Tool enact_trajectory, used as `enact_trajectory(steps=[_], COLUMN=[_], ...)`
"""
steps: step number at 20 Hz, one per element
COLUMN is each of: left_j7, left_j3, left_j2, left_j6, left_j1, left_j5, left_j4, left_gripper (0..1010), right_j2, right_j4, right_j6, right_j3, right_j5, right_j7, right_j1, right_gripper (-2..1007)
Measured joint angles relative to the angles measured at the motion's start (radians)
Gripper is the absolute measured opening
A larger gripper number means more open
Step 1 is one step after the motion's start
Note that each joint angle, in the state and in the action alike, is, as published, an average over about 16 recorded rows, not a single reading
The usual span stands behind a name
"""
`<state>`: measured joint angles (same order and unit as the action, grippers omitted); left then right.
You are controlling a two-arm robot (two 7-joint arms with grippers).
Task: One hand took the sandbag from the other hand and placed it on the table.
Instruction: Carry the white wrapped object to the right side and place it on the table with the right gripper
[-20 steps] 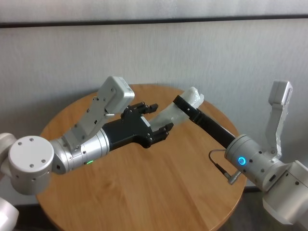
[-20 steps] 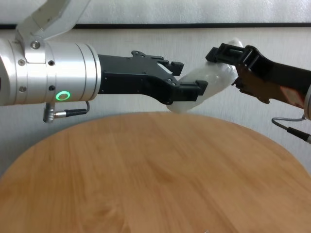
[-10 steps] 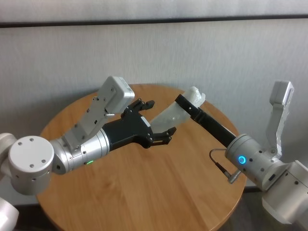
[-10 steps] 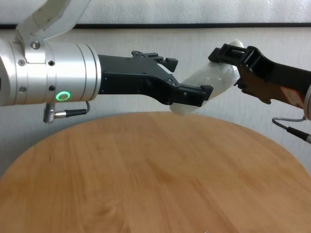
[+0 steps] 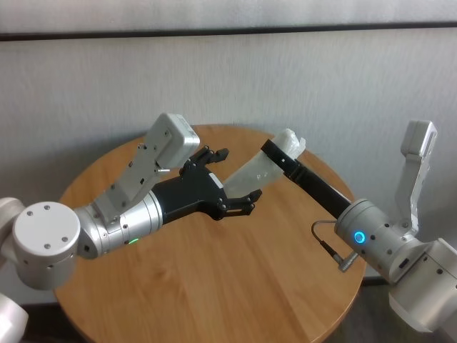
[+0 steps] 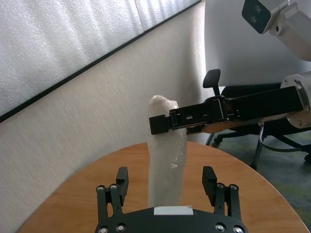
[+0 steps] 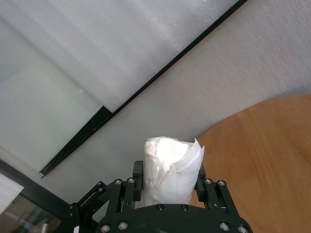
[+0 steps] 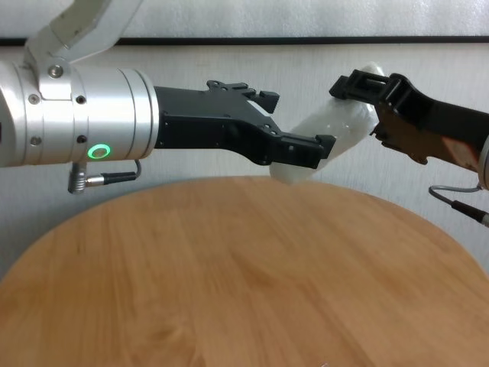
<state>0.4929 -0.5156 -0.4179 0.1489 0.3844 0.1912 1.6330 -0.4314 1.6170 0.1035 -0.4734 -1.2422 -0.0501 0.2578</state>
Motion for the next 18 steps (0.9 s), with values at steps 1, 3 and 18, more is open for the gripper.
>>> enact_trajectory(steps=[1, 3, 18], left_j7=[-0.005, -0.016, -0.161], left_j3=[0.002, 0.006, 0.072], left_j2=[-0.001, -0.002, -0.006], left_j6=[0.004, 0.013, 0.151], left_j1=[-0.003, -0.009, -0.096], left_j5=[-0.001, -0.003, -0.061], left_j4=[0.003, 0.012, 0.122], left_gripper=[1000, 1000, 1000], right_j2=[0.001, 0.002, 0.013], right_j4=[-0.001, -0.002, -0.016], right_j6=[0.000, -0.001, -0.001], right_j3=[0.000, 0.001, 0.009], right_j5=[0.001, 0.003, 0.026], right_j7=[0.000, 0.000, 0.005], right_j1=[0.000, 0.000, 0.000], right_gripper=[604, 604, 603])
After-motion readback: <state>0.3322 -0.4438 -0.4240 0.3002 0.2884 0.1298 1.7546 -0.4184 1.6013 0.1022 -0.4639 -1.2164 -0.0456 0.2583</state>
